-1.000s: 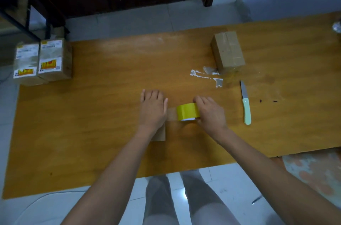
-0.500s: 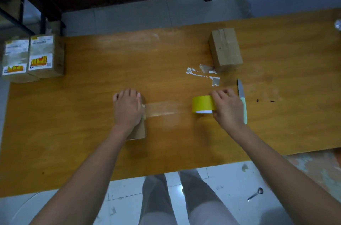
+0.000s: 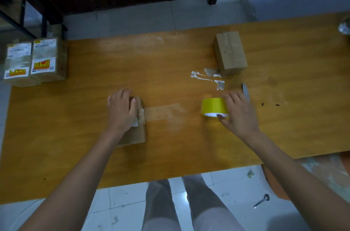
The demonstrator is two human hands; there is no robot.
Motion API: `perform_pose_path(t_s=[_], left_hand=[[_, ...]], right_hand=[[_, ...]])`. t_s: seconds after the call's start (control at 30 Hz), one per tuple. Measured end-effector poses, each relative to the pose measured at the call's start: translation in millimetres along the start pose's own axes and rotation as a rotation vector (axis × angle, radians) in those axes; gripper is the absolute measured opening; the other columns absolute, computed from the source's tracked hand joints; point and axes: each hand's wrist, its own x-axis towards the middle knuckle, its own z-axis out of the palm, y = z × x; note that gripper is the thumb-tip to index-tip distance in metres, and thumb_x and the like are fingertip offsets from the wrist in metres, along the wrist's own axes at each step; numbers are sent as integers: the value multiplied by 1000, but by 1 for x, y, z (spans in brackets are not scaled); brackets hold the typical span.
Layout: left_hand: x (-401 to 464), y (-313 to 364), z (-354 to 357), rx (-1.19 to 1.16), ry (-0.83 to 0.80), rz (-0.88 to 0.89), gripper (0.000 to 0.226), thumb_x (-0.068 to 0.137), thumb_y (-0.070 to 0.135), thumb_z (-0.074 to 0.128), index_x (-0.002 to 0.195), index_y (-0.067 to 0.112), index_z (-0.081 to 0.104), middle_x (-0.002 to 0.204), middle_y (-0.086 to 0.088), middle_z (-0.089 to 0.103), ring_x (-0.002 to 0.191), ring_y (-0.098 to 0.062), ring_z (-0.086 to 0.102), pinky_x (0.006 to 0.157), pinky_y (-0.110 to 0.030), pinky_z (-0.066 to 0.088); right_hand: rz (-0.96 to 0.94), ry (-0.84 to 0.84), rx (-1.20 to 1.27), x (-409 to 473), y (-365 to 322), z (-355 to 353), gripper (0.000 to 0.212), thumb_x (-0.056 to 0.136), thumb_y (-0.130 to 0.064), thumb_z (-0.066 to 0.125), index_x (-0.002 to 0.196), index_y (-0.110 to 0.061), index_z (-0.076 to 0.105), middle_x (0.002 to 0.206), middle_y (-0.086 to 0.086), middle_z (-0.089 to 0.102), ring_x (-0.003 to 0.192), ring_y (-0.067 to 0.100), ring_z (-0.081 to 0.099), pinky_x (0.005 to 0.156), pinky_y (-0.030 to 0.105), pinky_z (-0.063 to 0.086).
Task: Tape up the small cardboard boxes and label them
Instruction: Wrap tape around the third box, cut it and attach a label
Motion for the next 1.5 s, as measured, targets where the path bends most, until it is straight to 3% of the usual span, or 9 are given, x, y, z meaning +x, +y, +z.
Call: perform_pose_path(t_s=[0.13,0.3,0.43,0.57,0.77,1.03,1.2,1.37,1.5], left_hand=[[-11,-5,10,156,-37,-11,44,100,31,29,122,5,57,120,-14,59,114,-32,51,99,-46,36],[-12,-7,13,204,-21,-11,44,99,33,26,118,8,56,115,-12,59,108,-30,51,92,-45,38],[-13,-6,13,186,-14,-7,44,99,33,27,119,7,57,115,-12,59,110,-29,51,94,-45,38],[-12,-4,12,186,-8,-6,44,99,33,26,118,7,56,115,-12,59,108,-30,51,93,-46,38],[-13,-4,11,201,-4,4,42,99,32,28,119,9,57,115,-11,59,108,-30,52,93,-45,39],[-12,-5,13,217,1,-1,38,99,32,30,119,11,55,116,-9,58,108,-27,51,93,-43,37],[-11,-7,17,217,14,2,38,99,32,30,118,12,55,115,-9,58,108,-26,51,93,-43,37],[-12,-6,15,211,8,-2,38,99,32,30,120,12,55,118,-9,57,111,-27,50,96,-44,37],[-12,-5,14,206,6,2,40,99,32,27,120,12,54,118,-9,57,110,-26,50,96,-43,38]], right_hand=[[148,60,68,-27,20,-4,71,66,-39,75,126,-11,50,120,10,54,109,28,51,84,40,47],[742,-50,219,-30,38,18,55,94,-37,55,129,4,45,130,23,45,114,42,49,87,47,45],[881,-179,227,-16,36,35,44,96,-27,54,126,4,44,126,26,48,99,44,57,70,41,44],[866,-6,346,-35,28,30,35,101,-28,42,109,4,54,94,26,62,82,42,59,59,38,38],[715,334,511,-42,-77,-17,22,102,-28,38,87,-14,44,63,1,49,52,22,39,48,34,18],[426,-124,377,-35,-236,46,33,103,-39,26,110,-16,48,69,6,64,60,27,63,48,29,27],[436,-148,386,-36,-251,74,30,103,-40,25,109,-19,45,55,-11,43,41,7,41,39,20,22],[412,-214,437,-37,-249,83,30,103,-40,23,109,-20,44,63,-4,57,51,12,57,50,29,49],[381,-202,481,-38,-247,87,30,103,-39,23,108,-19,45,61,-4,55,47,11,54,44,24,40]])
